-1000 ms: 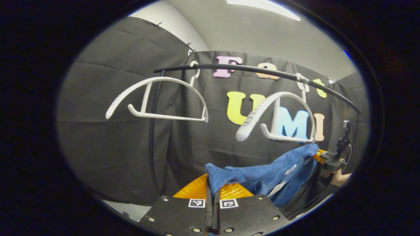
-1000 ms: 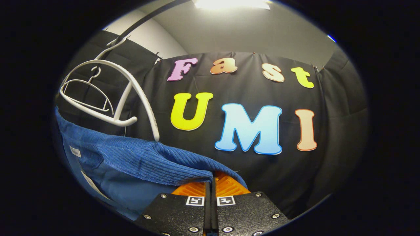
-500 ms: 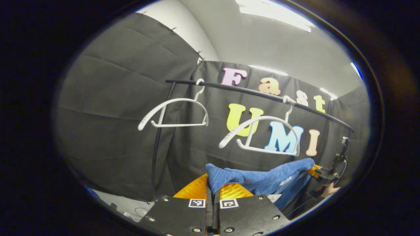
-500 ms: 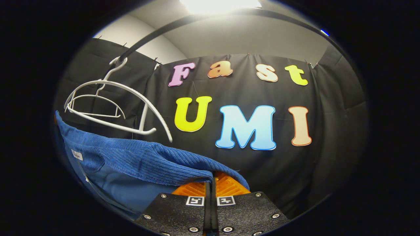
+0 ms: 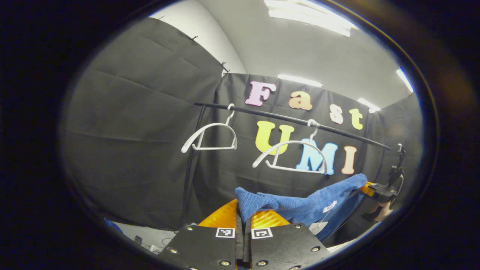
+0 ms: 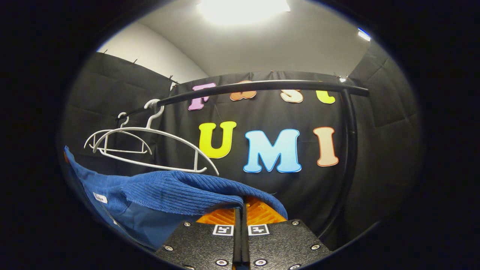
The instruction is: Grasp the clothes on the hanger with both hands and then place them into the laundry hamper below.
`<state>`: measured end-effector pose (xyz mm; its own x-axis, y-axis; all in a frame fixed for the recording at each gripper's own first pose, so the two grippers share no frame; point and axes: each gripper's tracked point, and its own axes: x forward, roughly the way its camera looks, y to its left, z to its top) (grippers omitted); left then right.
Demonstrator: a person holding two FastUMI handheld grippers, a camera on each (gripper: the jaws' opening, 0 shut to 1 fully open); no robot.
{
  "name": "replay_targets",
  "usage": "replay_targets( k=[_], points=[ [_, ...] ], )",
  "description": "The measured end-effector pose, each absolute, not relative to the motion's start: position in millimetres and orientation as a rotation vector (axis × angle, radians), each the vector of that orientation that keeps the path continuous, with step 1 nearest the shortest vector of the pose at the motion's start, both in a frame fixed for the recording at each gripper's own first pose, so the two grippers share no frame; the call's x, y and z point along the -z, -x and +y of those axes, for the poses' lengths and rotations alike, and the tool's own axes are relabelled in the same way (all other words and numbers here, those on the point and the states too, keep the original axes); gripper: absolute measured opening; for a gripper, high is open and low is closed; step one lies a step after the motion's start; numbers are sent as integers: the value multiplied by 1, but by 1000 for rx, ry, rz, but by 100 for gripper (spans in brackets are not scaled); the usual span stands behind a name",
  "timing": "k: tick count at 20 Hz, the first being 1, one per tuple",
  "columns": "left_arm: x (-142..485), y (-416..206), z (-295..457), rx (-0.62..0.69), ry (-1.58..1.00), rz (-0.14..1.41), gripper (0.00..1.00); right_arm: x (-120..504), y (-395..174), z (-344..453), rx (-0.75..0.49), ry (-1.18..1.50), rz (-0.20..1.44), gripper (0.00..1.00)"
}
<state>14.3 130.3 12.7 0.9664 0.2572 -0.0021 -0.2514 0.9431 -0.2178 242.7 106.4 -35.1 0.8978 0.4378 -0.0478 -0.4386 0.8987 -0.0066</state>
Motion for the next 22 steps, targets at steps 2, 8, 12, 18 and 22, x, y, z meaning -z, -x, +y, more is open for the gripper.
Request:
replay_targets(
  k=[2,8,12,18,22],
  points=[
    [-11,-6,140,-218,238,10,4,52,-206,98,-386,-17,167,0],
    [28,35,137,-17,60,111,1,59,-94,92,-289,-27,265,0],
    [88,37,108,93,54,208,1,81,-41,118,-291,-21,326,0],
    [183,8,74,147,118,378,6,185,14,148,-364,43,578,0],
    [243,-2,58,162,76,468,1,253,26,141,-346,63,685,0]
  ],
)
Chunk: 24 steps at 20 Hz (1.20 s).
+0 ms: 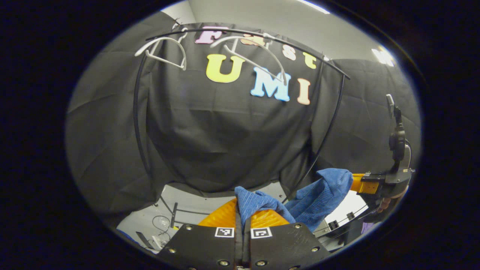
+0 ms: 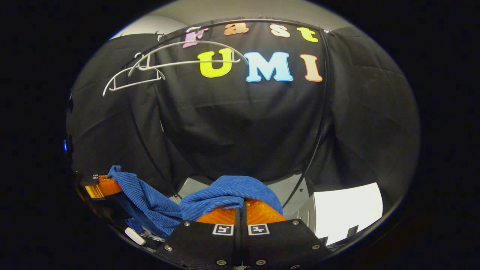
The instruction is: Grasp the clothes on the hanger with both hands and then place them into the laundry hamper below.
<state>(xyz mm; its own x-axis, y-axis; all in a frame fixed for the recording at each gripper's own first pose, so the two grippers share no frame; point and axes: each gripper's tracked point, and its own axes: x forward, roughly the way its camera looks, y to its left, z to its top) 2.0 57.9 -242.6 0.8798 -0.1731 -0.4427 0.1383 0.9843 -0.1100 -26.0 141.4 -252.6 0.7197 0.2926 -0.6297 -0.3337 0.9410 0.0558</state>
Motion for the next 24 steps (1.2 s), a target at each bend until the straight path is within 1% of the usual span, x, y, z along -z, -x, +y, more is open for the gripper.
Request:
replay_targets(
  k=[4,6,9,13,16,17,21,22,23,24],
  points=[
    [316,-18,38,153,95,562,1,316,38,140,-339,59,784,0],
    [352,-20,42,107,129,612,1,336,38,140,-332,30,813,0],
    [389,-18,45,63,183,662,1,358,36,136,-327,19,848,0],
    [402,-23,43,25,193,689,1,379,34,130,-318,14,914,0],
    [413,-22,41,37,188,700,1,382,47,129,-305,-24,951,2],
    [414,-23,41,40,180,703,1,381,50,129,-303,-26,956,0],
    [420,-21,35,30,171,719,1,383,62,129,-309,-24,979,0],
    [421,-19,37,22,169,724,5,383,64,128,-309,-22,982,0],
    [423,-18,37,16,170,730,1,383,62,126,-300,-17,984,1],
    [425,-16,39,12,174,736,1,384,63,123,-283,-18,985,1]
  ],
)
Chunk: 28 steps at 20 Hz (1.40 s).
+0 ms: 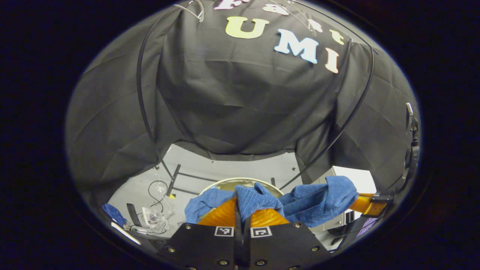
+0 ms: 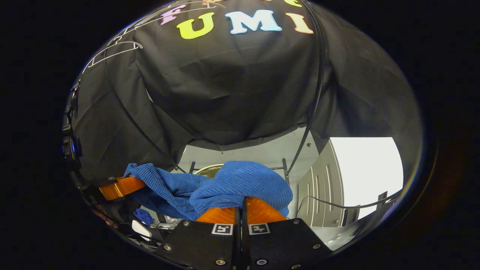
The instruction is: Grasp the clothes on the hanger with both hands and then place them into the laundry hamper below.
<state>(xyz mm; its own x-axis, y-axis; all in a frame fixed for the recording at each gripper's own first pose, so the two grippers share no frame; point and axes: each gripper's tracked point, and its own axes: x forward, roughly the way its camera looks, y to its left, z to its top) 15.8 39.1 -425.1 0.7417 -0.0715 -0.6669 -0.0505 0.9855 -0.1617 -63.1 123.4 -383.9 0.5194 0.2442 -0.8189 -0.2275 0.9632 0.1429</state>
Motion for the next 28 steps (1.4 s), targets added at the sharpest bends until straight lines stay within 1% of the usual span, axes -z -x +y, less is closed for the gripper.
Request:
replay_targets(
  k=[3,4,5,6,7,8,11,12,13,14,15,17,19,20,21,22,25,26,27,28],
  points=[
    [432,-10,48,-30,181,771,1,378,60,123,-243,-63,988,4],
    [435,-7,55,-50,188,786,1,377,60,122,-229,-61,986,1],
    [438,-4,61,-69,200,803,1,373,59,122,-224,-53,983,16],
    [439,3,65,-83,219,824,1,370,61,122,-224,-42,979,20],
    [441,10,68,-97,236,841,5,365,62,122,-228,-39,976,33],
    [441,15,68,-100,262,846,12,362,65,123,-233,-41,975,43],
    [422,27,80,-108,250,820,74,347,68,117,-216,-33,956,94],
    [408,28,89,-115,214,804,95,339,67,112,-203,-26,939,96],
    [393,29,95,-108,185,777,99,329,64,109,-193,-27,919,95],
    [374,26,94,-87,170,739,95,319,61,107,-186,-35,897,95],
    [355,23,92,-65,156,701,99,307,56,106,-182,-43,872,95],
    [321,29,97,-58,112,650,95,283,46,102,-176,-42,812,95],
    [281,30,95,-50,104,587,99,257,36,97,-174,-35,738,95],
    [263,31,94,-50,104,558,91,243,32,96,-174,-34,699,95],
    [245,31,94,-49,106,529,91,228,27,95,-173,-34,665,95],
    [230,32,92,-45,105,502,95,214,25,94,-171,-38,630,95],
    [180,31,88,-23,76,416,95,172,17,94,-171,-54,524,95],
    [164,31,89,-21,64,383,99,159,14,92,-172,-57,489,95],
    [148,31,89,-19,55,352,91,145,9,90,-169,-56,453,95],
    [130,29,87,-12,55,320,99,131,6,89,-167,-55,415,92]
  ],
)
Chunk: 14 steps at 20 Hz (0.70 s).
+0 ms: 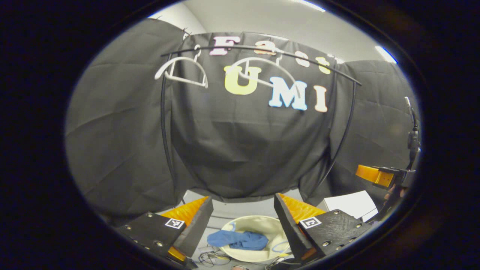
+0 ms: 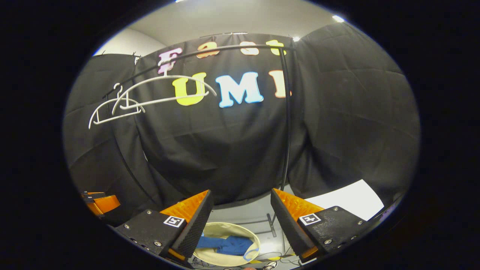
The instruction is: Grasp the clothes on the hanger with both hands and then place them into the laundry hamper below.
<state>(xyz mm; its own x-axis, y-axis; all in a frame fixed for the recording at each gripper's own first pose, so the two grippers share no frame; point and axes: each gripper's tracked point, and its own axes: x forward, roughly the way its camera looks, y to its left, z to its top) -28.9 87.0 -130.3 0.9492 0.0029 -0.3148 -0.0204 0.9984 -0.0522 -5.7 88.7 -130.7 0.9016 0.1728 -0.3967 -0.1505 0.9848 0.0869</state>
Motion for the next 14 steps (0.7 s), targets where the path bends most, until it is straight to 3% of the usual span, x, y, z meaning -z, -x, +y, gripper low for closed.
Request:
replay_targets(
  k=[3,5,11,14],
  points=[
    [70,23,80,8,83,196,99,81,-9,83,-155,-53,297,92],
    [28,20,80,13,95,98,99,45,-14,79,-147,-59,214,99],
    [-64,29,88,11,153,-62,99,-21,-15,57,-130,17,70,92],
    [-81,41,100,-9,133,-115,98,-47,-7,24,-68,73,-3,95]
  ],
)
